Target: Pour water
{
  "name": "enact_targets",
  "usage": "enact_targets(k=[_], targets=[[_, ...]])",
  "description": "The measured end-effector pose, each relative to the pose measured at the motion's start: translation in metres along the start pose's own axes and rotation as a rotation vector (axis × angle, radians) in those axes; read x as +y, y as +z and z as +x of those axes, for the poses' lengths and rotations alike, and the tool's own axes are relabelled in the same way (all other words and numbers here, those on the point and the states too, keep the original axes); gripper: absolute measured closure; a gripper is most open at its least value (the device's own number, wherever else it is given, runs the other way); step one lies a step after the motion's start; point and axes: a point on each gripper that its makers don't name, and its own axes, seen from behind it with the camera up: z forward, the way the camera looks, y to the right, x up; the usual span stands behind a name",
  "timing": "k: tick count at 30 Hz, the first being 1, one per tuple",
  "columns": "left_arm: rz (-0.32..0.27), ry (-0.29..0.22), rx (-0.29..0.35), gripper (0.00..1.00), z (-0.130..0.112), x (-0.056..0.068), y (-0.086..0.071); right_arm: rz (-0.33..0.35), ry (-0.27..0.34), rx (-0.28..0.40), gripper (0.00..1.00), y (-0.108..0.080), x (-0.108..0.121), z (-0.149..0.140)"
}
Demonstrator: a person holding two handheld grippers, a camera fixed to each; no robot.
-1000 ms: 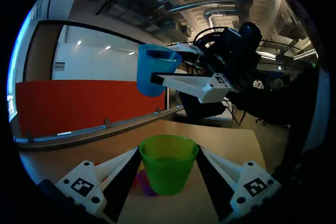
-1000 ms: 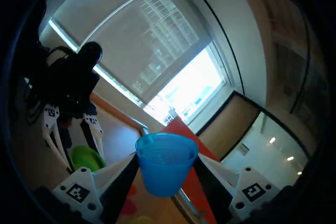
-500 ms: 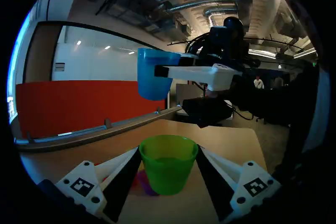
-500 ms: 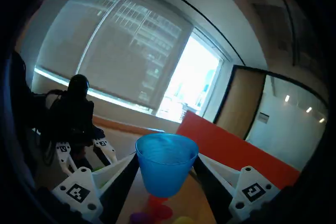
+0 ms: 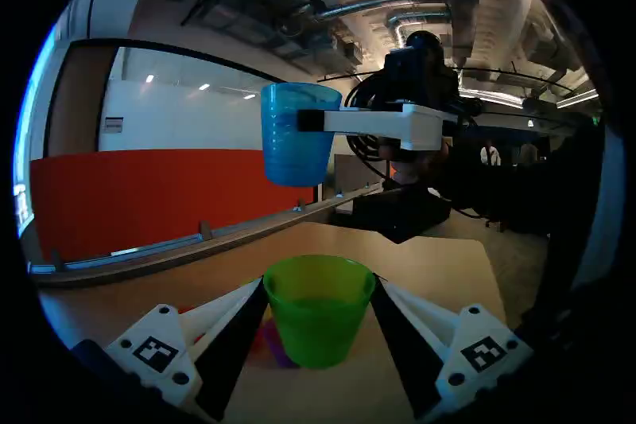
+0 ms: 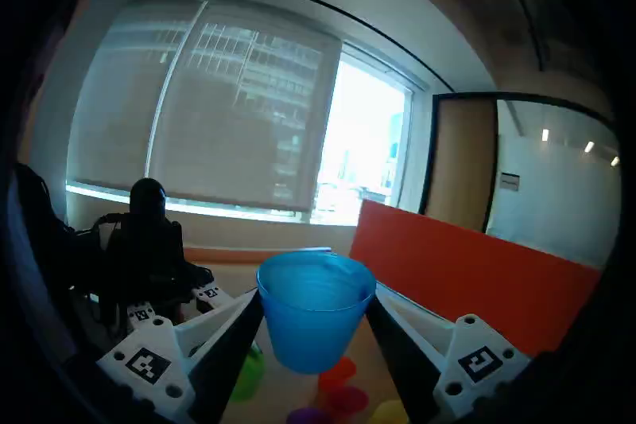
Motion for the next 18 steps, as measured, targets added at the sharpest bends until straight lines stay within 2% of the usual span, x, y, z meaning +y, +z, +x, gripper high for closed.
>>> enact_targets(k=[8, 18], targets=[[0.011, 0.007, -0.039, 0.12, -0.007, -0.004, -0.001, 0.013, 0.010, -0.010, 0.10, 0.000, -0.003, -0.004], [0.023, 0.002, -0.158, 0.12, -0.032, -0.015, -0.003, 0.023, 0.042, -0.035, 0.10, -0.004, -0.002, -0.018]])
